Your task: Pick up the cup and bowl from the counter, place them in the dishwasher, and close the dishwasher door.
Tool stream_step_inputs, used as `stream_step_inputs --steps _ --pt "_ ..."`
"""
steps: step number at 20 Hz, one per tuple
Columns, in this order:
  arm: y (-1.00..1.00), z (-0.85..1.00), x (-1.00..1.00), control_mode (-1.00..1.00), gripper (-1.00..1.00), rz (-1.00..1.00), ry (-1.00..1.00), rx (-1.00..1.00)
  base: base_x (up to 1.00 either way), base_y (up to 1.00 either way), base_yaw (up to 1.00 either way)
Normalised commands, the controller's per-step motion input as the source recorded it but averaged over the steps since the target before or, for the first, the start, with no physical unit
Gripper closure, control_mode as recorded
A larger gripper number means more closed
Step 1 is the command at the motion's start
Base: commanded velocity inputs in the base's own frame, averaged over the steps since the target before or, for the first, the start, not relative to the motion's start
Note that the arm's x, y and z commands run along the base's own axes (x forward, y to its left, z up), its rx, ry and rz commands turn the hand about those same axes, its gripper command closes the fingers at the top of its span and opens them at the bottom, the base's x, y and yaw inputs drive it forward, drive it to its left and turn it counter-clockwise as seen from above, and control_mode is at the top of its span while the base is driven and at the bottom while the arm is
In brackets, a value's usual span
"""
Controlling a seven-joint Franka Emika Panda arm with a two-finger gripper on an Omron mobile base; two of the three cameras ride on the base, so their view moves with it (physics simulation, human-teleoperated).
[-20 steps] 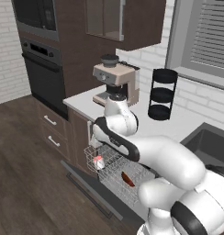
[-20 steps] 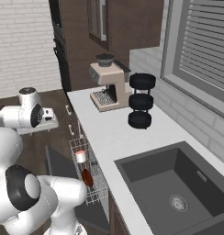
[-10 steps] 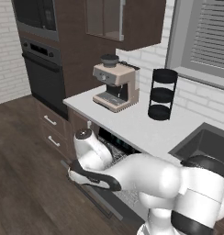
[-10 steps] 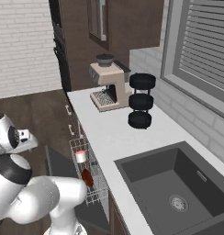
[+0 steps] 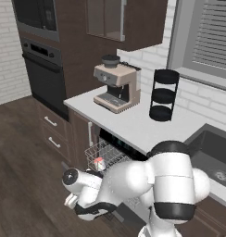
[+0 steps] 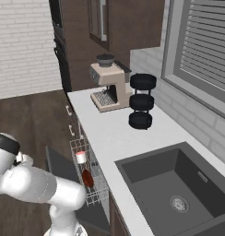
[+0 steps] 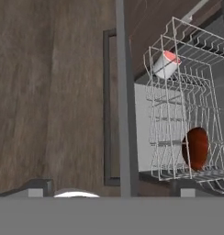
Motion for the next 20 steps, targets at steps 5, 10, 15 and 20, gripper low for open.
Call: stream_step_inputs --steps 5,10,15,20 --pt "0.07 -0.25 0.05 -1.0 -1.0 0.0 0.03 -0.05 0.0 0.0 0.0" --pt "0.09 -0.6 0.16 -1.0 -1.0 0.0 -0.01 -0.07 0.0 0.0 0.0" --pt "0.09 -0.62 0.29 -1.0 -1.0 0.0 -0.01 -0.08 0.0 0.0 0.0" --pt "0.26 -0.77 0.29 -1.0 -1.0 0.0 0.0 -0.2 0.0 0.0 0.0"
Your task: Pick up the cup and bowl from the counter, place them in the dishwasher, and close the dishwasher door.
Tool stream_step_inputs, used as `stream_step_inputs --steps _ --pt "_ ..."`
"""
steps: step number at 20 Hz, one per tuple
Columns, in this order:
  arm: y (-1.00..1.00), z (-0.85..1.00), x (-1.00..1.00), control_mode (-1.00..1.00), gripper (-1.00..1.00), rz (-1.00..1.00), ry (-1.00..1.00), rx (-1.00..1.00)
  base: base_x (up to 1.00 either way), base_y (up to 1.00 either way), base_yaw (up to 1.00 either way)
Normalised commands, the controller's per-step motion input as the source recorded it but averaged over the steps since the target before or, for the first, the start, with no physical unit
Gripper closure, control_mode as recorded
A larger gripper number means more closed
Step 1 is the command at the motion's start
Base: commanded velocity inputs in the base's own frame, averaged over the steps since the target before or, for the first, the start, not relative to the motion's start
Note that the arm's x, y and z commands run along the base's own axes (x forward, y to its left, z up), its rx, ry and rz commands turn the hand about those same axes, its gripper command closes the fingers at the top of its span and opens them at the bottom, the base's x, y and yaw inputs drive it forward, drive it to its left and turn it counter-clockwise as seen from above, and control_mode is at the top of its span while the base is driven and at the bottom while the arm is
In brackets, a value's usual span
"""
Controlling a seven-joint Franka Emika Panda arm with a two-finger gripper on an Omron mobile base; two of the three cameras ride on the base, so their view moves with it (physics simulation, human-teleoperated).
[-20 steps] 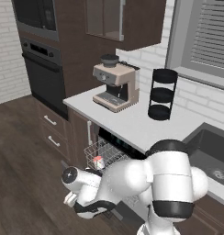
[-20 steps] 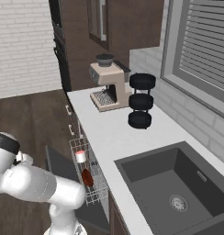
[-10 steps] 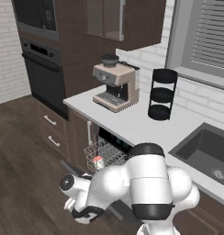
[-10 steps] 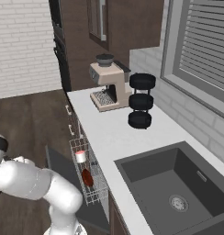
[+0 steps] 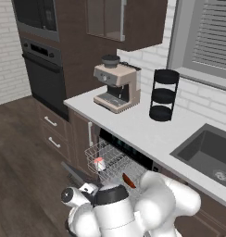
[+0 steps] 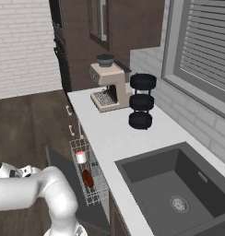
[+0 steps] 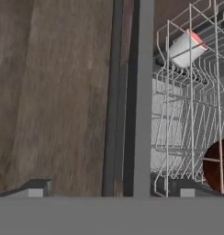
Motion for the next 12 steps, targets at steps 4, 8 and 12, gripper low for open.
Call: stream_step_inputs --steps 4,8,12 --pt "0.38 -0.71 0.16 -1.0 -1.0 0.0 -0.02 -0.22 0.0 0.0 0.0" --pt "0.34 -0.59 0.36 -1.0 -1.0 0.0 -0.04 -0.17 0.0 0.0 0.0" --pt "0.42 -0.65 0.38 -1.0 -1.0 0.0 -0.03 -0.2 0.0 0.0 0.0"
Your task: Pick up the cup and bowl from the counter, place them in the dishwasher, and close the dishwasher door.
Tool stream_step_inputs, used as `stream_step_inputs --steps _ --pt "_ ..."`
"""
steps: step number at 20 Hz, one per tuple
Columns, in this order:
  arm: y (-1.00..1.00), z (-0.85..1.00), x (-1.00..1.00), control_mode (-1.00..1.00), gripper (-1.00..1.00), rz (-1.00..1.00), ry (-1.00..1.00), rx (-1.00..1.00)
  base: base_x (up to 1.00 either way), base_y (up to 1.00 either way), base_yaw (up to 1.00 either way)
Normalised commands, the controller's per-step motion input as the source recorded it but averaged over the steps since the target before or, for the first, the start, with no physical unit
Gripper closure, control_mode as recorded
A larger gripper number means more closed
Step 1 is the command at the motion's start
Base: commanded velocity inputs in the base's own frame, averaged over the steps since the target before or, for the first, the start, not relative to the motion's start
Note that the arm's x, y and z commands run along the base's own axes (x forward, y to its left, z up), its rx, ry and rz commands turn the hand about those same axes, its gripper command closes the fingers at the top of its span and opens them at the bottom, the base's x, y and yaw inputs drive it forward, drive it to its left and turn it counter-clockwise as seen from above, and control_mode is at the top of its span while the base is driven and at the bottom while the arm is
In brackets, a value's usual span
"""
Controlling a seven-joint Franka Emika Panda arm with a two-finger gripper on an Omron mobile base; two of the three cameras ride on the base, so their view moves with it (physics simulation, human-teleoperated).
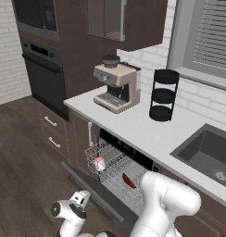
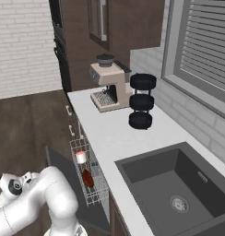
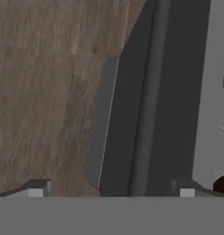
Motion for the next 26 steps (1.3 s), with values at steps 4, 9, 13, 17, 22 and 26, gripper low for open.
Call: stream_step_inputs --steps 4,9,13,17,22,26 --pt "0.07 -0.63 0.42 -1.0 -1.0 0.0 -0.05 -0.16 0.0 0.0 0.0" --pt "0.04 -0.69 0.39 -1.0 -1.0 0.0 -0.02 -0.14 0.0 0.0 0.0" --pt "0.0 -0.73 0.32 -1.0 -1.0 0.0 0.0 -0.12 0.0 0.0 0.0" --pt "0.0 -0.82 0.48 -1.0 -1.0 0.0 0.0 -0.14 0.0 0.0 0.0" --pt "0.14 -0.97 0.49 -1.0 -1.0 0.0 0.0 -0.2 0.0 0.0 0.0" --pt "0.35 -0.97 0.51 -1.0 -1.0 0.0 -0.03 -0.23 0.0 0.0 0.0"
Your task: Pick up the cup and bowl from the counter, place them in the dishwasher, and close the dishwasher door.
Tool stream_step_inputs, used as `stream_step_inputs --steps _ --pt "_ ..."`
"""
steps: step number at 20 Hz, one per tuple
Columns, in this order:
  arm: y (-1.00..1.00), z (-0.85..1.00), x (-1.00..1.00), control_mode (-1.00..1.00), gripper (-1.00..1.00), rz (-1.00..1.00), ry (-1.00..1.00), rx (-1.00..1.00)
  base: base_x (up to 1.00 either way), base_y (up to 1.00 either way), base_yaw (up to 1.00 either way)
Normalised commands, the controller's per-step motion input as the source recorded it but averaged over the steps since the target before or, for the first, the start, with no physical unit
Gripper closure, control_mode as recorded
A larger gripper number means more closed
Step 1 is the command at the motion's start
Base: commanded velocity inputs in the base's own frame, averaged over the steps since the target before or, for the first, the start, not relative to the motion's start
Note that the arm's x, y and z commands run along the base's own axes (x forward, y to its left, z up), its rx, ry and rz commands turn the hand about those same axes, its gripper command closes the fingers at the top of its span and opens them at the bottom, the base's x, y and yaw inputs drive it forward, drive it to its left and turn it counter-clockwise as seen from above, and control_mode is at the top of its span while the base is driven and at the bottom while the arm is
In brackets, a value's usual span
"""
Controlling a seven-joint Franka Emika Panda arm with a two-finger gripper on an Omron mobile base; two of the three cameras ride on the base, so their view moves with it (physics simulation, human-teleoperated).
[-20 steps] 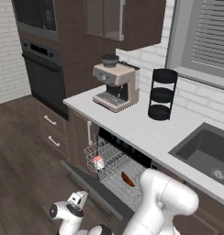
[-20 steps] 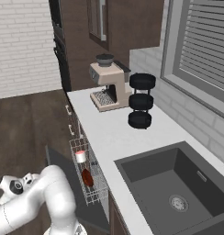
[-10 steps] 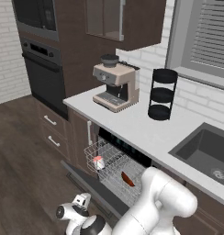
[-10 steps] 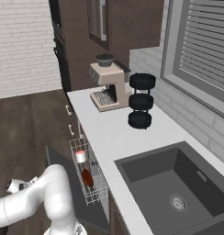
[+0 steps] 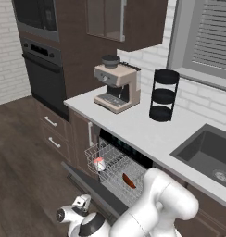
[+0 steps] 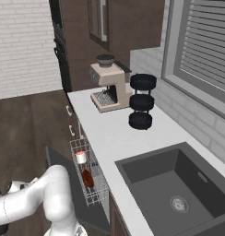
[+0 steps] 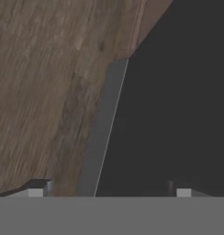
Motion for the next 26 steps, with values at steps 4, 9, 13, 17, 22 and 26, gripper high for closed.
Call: stream_step_inputs --steps 4,9,13,17,22,26 --pt "-0.47 -0.64 0.51 -1.0 -1.0 -0.03 -0.2 -0.1 0.0 0.0 0.0" --pt "-0.94 -0.52 0.84 -1.0 -1.0 -0.08 -0.26 -0.12 0.0 0.0 0.0" --pt "-0.96 -0.52 1.0 -1.0 -1.0 -0.1 -0.18 -0.13 0.0 0.0 0.0" --pt "-0.99 -0.32 0.94 -1.0 -1.0 -0.14 -0.18 -0.13 0.0 0.0 0.0" --pt "-1.0 -0.18 0.86 -1.0 -1.0 -0.13 -0.13 -0.11 0.0 0.0 0.0" --pt "-1.0 -0.16 0.88 -1.0 -1.0 -0.11 -0.11 -0.14 0.0 0.0 0.0"
